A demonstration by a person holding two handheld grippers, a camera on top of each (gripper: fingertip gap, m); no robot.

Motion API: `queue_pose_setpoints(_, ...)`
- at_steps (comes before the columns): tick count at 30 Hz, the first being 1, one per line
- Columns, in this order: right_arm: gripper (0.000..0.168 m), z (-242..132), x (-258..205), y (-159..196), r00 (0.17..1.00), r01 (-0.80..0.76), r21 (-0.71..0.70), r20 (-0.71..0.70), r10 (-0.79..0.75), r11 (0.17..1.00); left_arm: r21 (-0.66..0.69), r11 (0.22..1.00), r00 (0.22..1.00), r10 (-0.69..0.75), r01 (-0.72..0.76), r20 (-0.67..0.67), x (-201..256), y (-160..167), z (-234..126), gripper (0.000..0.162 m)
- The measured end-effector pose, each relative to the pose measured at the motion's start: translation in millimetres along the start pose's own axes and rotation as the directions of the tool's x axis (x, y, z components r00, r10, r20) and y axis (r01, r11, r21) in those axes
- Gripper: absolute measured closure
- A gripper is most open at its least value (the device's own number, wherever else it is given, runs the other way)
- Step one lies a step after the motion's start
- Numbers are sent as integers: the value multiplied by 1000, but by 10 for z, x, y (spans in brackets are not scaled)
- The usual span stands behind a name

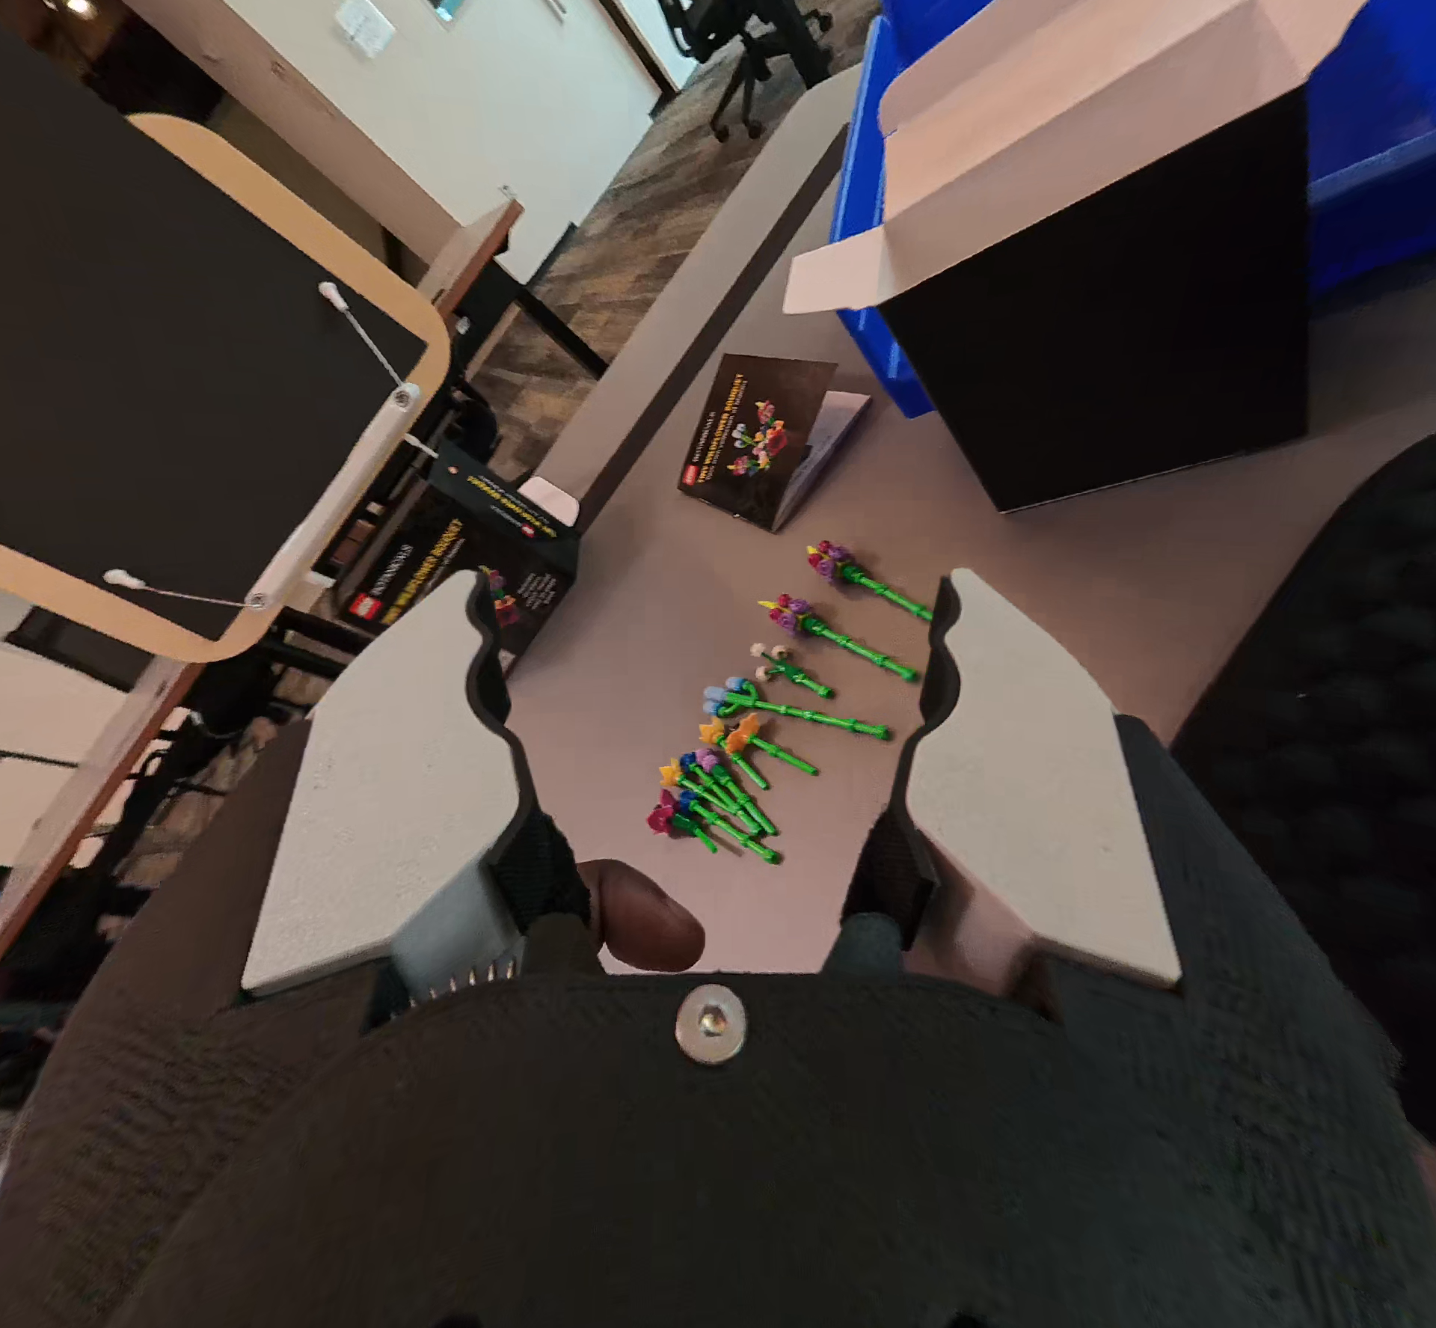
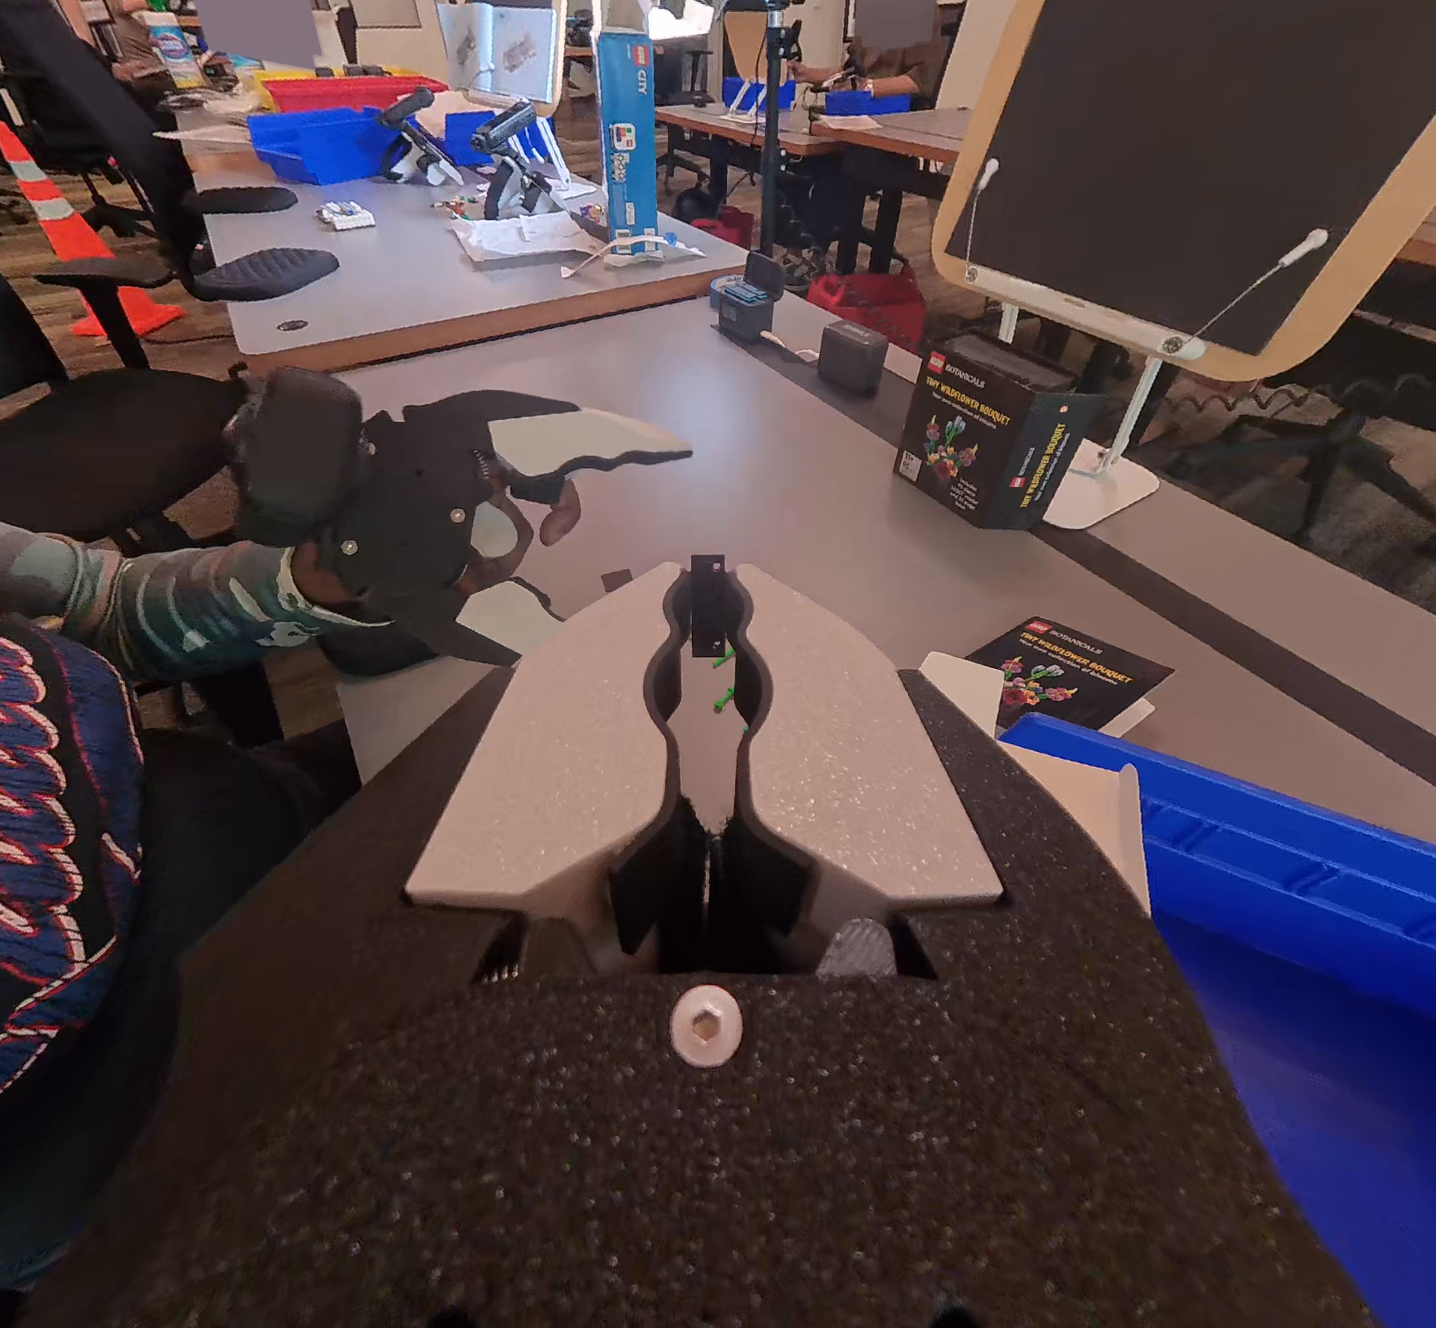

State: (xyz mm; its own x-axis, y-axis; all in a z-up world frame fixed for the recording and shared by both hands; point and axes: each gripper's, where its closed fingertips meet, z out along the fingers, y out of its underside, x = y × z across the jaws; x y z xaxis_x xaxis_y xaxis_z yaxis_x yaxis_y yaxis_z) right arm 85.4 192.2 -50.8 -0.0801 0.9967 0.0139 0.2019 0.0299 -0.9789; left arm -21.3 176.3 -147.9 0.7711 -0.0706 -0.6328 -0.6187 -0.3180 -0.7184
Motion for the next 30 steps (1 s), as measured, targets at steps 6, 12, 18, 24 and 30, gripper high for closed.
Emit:
queue_pose_setpoints(6,161,-27,-107,-34,999,37,6,25,-37,999,33,996,986,-75,80,-149,258,-118,-39,57)
queue_pose_setpoints(12,161,38,-259,-67,990,26,36,134,-31,999,84,980,944,-148,180,-295,412,-300,-147,59)
queue_pose_setpoints(18,160,130,-380,-52,971,9,39,238,-18,999,97,981,950,-134,167,-281,385,-337,-173,59)
queue_pose_setpoints(24,161,202,-435,-38,963,2,30,270,-10,1000,126,983,961,-94,130,-258,384,-386,-170,59)
queue_pose_setpoints(30,160,236,-458,-26,959,1,23,283,-8,1000,176,978,958,-58,111,-282,470,-528,-214,59)
